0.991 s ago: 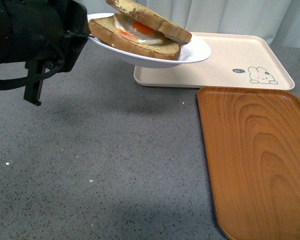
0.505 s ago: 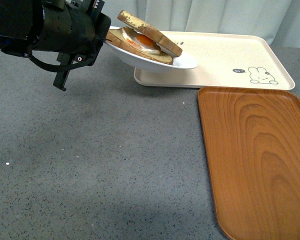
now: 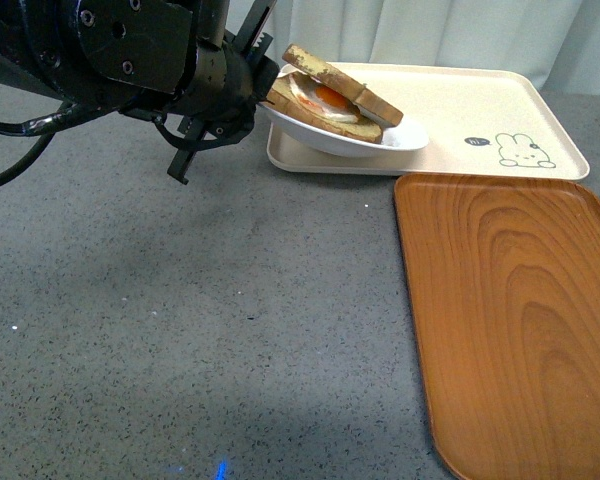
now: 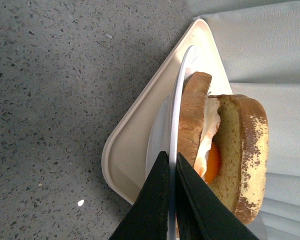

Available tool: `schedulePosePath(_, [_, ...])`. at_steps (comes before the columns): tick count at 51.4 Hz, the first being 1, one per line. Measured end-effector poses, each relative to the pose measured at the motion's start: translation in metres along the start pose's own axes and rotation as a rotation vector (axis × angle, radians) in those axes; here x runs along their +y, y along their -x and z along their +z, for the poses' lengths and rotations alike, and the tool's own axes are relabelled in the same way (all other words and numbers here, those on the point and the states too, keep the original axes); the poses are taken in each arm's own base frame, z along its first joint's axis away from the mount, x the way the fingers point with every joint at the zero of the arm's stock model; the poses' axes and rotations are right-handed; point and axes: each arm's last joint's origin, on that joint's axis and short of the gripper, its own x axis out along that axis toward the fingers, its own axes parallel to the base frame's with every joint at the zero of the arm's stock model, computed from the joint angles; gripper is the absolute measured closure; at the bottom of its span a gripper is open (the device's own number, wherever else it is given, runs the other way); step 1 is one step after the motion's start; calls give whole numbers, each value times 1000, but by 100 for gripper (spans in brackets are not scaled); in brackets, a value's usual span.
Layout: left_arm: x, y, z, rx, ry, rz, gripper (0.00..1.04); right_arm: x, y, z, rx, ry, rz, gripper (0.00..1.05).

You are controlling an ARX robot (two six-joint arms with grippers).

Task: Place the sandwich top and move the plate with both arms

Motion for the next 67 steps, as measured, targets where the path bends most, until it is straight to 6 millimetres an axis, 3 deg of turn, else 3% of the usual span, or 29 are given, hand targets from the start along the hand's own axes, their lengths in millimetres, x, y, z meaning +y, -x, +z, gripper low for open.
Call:
schedulePosePath(7, [1, -6, 1, 15, -26, 29, 98, 0, 0, 0, 0, 0, 0, 9])
schedulePosePath(25, [10, -5, -5, 111, -319, 110, 25, 0, 0, 0, 0, 0, 0, 9])
schedulePosePath(31, [4, -7, -11, 155, -387, 114, 5, 0, 0, 0, 0, 0, 0, 9])
schedulePosePath(36, [6, -5, -10, 163, -395, 141, 6, 0, 0, 0, 0, 0, 0, 9])
schedulePosePath(41, [24, 5, 6, 140, -406, 230, 6, 0, 0, 0, 0, 0, 0, 9])
schedulePosePath(53, [78, 51, 95, -25, -343, 372, 6, 0, 0, 0, 0, 0, 0, 9])
schedulePosePath(59, [107, 83, 106, -207, -654, 22, 28, 0, 0, 0, 0, 0, 0, 9])
schedulePosePath(63, [106, 136, 108, -416, -871, -115, 46, 0, 0, 0, 0, 0, 0, 9])
schedulePosePath(67, [99, 178, 107, -529, -952, -160, 60, 0, 0, 0, 0, 0, 0, 9])
